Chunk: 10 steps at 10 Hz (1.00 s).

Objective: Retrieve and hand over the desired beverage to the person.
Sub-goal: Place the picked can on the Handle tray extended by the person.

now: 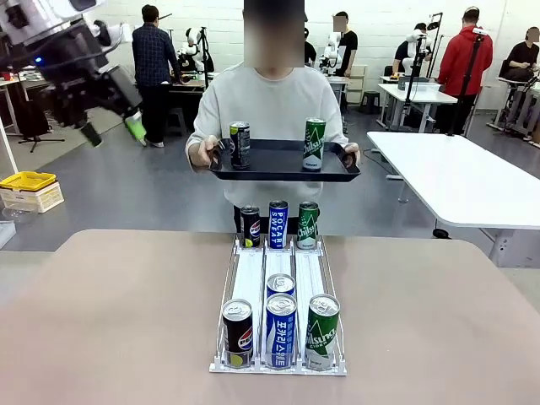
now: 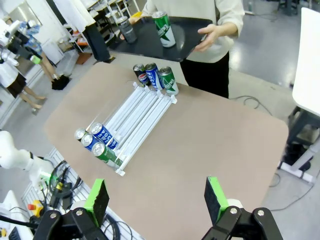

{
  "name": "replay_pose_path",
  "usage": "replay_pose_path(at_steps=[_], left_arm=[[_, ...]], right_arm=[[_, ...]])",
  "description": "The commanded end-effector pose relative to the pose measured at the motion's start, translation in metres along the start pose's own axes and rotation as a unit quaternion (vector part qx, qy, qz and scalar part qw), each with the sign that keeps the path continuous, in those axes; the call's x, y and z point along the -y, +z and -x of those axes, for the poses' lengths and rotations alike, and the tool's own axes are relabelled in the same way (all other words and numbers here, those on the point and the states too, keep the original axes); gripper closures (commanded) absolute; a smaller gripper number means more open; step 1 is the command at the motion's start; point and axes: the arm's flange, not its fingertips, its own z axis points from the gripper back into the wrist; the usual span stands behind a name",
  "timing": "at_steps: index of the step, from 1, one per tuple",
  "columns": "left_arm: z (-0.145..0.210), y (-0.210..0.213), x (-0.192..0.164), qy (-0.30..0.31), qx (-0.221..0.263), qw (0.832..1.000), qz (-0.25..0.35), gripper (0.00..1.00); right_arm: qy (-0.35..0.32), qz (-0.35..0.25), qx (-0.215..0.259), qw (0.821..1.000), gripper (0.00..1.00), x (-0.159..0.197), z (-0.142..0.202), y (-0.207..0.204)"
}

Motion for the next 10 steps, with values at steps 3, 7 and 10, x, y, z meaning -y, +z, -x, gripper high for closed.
replay_pose_path(at_steps=[3, 7, 10], left_arm=[[0.0088, -0.0023, -0.0028, 0.002, -0.008, 1.0, -0.004, 0.0], [0.0088, -0.0023, -0.0028, 0.002, -0.008, 1.0, -0.004, 0.0], [0.0088, -0.0023, -0.0028, 0.002, -0.008, 1.0, -0.004, 0.0]], right_arm=[[-0.001, 0.002, -0.003, 1.0, 0.0, 0.0016, -0.0027, -0.0005], [-0.001, 0.002, -0.003, 1.0, 0.0, 0.0016, -0.0027, -0.0005], [-0.001, 0.002, -0.003, 1.0, 0.0, 0.0016, -0.0027, -0.0005]])
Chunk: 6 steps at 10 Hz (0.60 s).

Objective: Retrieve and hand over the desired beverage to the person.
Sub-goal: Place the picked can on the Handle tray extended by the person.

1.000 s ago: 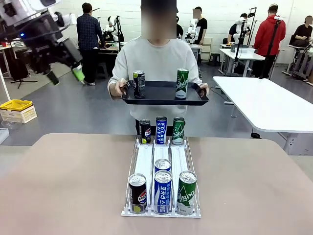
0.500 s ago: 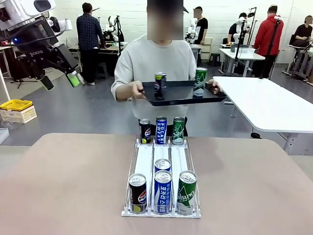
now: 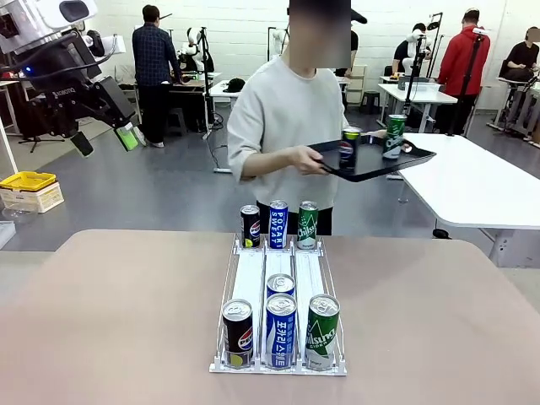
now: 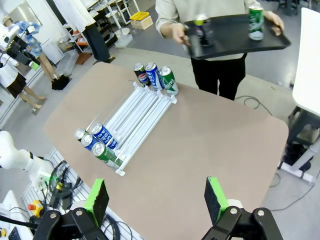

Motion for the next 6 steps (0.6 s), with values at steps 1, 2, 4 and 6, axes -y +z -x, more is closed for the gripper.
replay_pose_path(at_steps=[1, 2, 4, 6], left_arm=[[-0.002, 0.001, 0.001, 0.0, 0.002, 1.0, 0.003, 0.0], [-0.002, 0.001, 0.001, 0.0, 0.002, 1.0, 0.003, 0.0], [0.0, 0.0, 0.0, 0.0, 0.0, 1.0, 0.0, 0.0], [0.037, 0.015, -0.02, -0.061, 0.028, 0.995, 0.068, 0.0]], right_arm=[[-0.001, 0.002, -0.003, 1.0, 0.0, 0.002, -0.003, -0.001], [-0.001, 0.002, -0.003, 1.0, 0.0, 0.002, -0.003, -0.001], [-0.001, 0.002, -0.003, 1.0, 0.0, 0.002, -0.003, -0.001], [-0.001, 0.002, -0.003, 1.0, 0.0, 0.002, -0.003, -0.001]])
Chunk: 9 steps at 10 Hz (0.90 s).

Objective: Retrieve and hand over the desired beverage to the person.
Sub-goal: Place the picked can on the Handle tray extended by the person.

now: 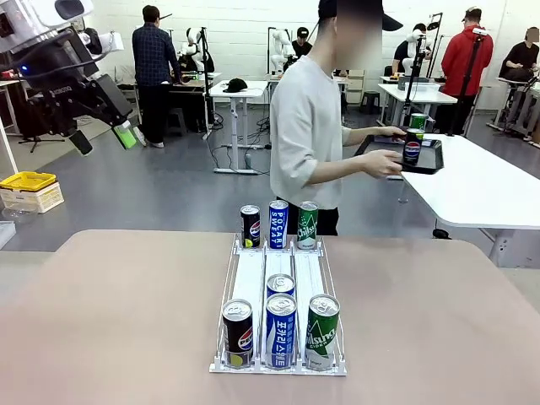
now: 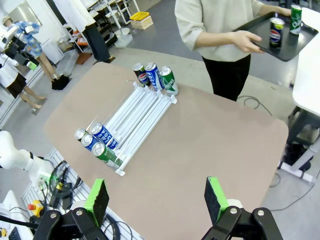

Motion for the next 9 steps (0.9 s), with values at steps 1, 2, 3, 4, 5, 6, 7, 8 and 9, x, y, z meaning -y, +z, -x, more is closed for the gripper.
replay_pose_path(at_steps=[1, 2, 3, 4, 5, 6, 7, 8, 9], left_arm=[[0.05, 0.013, -0.019, -0.061, 0.023, 0.994, 0.086, 0.0], [0.072, 0.019, -0.024, -0.074, 0.045, 0.992, 0.093, 0.0], [0.086, 0.024, -0.035, -0.074, 0.058, 0.992, 0.087, 0.0], [0.101, 0.025, -0.044, -0.075, 0.078, 0.991, 0.079, 0.0], [0.109, 0.028, -0.056, -0.083, 0.089, 0.989, 0.082, 0.0], [0.117, 0.034, -0.066, -0.081, 0.079, 0.988, 0.106, 0.0], [0.126, 0.042, -0.074, -0.079, 0.09, 0.986, 0.112, 0.0], [0.128, 0.047, -0.081, -0.072, 0.102, 0.986, 0.115, 0.0], [0.128, 0.05, -0.086, -0.063, 0.104, 0.985, 0.122, 0.0]], right_arm=[[-0.001, 0.002, -0.003, 1.0, 0.0, 0.002, -0.003, 0.0], [-0.001, 0.002, -0.003, 1.0, 0.0, 0.002, -0.003, 0.0], [-0.001, 0.002, -0.003, 1.0, 0.0, 0.002, -0.003, 0.0], [-0.001, 0.002, -0.003, 1.0, 0.0, 0.002, -0.003, 0.0], [-0.001, 0.002, -0.003, 1.0, 0.0, 0.002, -0.003, 0.0], [-0.001, 0.002, -0.003, 1.0, 0.0, 0.002, -0.003, 0.0], [-0.001, 0.002, -0.003, 1.0, 0.0, 0.002, -0.003, 0.0], [-0.001, 0.002, -0.003, 1.0, 0.0, 0.002, -0.003, 0.0], [-0.001, 0.002, -0.003, 1.0, 0.0, 0.002, -0.003, 0.0]])
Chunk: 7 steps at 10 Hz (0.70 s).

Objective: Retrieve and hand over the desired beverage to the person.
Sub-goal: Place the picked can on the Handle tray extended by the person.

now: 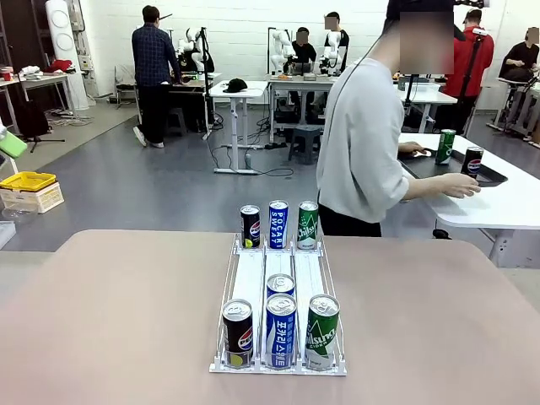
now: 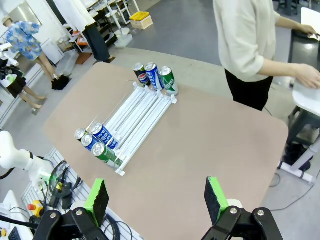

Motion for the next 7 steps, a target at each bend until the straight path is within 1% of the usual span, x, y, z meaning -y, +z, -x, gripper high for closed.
replay_pose_path(at_steps=[1, 3, 4, 5, 7], left_arm=[[-0.005, 0.004, -0.008, 0.001, 0.004, 1.0, 0.023, 0.0], [-0.015, 0.007, -0.016, 0.01, -0.012, 0.999, 0.045, 0.0], [-0.019, 0.009, -0.016, 0.01, -0.006, 0.999, 0.048, 0.0], [-0.005, 0.001, -0.01, 0.015, -0.003, 1.0, 0.019, 0.0], [-0.005, 0.001, -0.01, 0.015, -0.003, 1.0, 0.019, 0.0]], right_arm=[[-0.001, 0.002, -0.003, 1.0, 0.0, 0.002, -0.003, -0.001], [-0.001, 0.002, -0.003, 1.0, 0.0, 0.002, -0.003, -0.001], [-0.001, 0.002, -0.003, 1.0, 0.0, 0.002, -0.003, -0.001], [-0.001, 0.002, -0.003, 1.0, 0.0, 0.002, -0.003, -0.001], [-0.001, 0.002, -0.003, 1.0, 0.0, 0.002, -0.003, -0.001]])
